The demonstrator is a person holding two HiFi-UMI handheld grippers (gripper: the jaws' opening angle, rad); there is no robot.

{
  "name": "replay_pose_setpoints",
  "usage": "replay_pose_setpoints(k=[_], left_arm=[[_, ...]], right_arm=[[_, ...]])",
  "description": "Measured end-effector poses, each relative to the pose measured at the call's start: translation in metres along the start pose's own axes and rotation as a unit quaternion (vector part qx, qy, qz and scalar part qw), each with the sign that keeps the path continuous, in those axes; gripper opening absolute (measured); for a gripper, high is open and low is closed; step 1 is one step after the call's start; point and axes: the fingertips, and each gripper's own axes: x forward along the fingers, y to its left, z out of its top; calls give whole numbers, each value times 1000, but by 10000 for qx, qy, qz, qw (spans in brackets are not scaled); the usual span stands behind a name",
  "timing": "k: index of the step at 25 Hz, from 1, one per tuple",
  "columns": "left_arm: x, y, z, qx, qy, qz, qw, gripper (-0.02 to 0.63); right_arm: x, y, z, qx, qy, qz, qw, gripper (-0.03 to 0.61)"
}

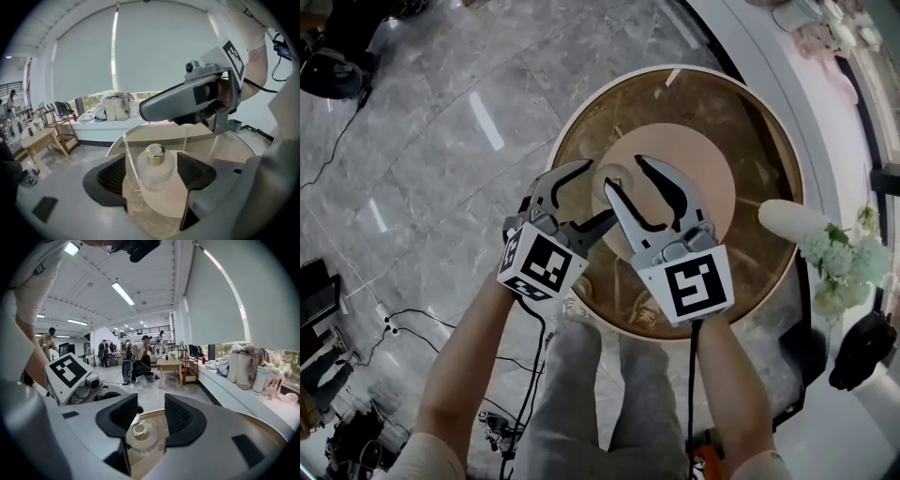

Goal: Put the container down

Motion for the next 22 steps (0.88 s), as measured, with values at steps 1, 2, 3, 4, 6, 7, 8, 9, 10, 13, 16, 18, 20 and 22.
replay_pose_setpoints(k=[1, 2, 3, 4, 6, 7, 8, 9, 10, 13, 16, 18, 20, 22], left_arm=[[-7, 2, 8, -73, -65, 24, 9999, 348], [-14, 3, 16, -151, -134, 46, 9998, 348], [-22, 5, 26, -221, -200, 71, 9995, 348], [-30, 7, 36, -277, -264, 110, 9992, 347], [-47, 15, 60, -341, -378, 239, 9984, 342], [-55, 18, 72, -347, -430, 301, 9980, 333], [-63, 20, 83, -337, -471, 338, 9977, 330], [-71, 21, 93, -316, -498, 361, 9976, 327], [-80, 22, 104, -294, -525, 389, 9974, 322], [-105, 29, 140, -349, -714, 533, 9954, 244], [-131, 32, 178, -289, -902, 635, 9935, 195], [-150, 31, 204, -1, -983, 688, 9928, 195], [-169, 30, 230, 90, -1136, 779, 9904, 168], [-190, 31, 253, -8, -1291, 908, 9875, 113]], right_arm=[[-4, -3, 9, 6, -16, -44, 10000, 175], [-9, -6, 19, 0, -28, -94, 10000, 162], [-14, -8, 29, -10, -44, -147, 9999, 144], [-20, -10, 39, -22, -65, -197, 9998, 133], [-31, -13, 60, -57, -122, -279, 9995, 109], [-37, -14, 70, -81, -160, -316, 9993, 99], [-43, -14, 81, -103, -200, -354, 9991, 90], [-49, -13, 92, -120, -237, -392, 9989, 82], [-55, -12, 103, -133, -271, -430, 9986, 74], [-72, -11, 139, -173, -371, -538, 9977, 60], [-91, -10, 175, -376, -439, -581, 9966, 53], [-103, -8, 198, -465, -438, -592, 9962, 44], [-116, -5, 223, -497, -462, -635, 9957, 44], [-130, -2, 248, -566, -526, -674, 9947, 41]])
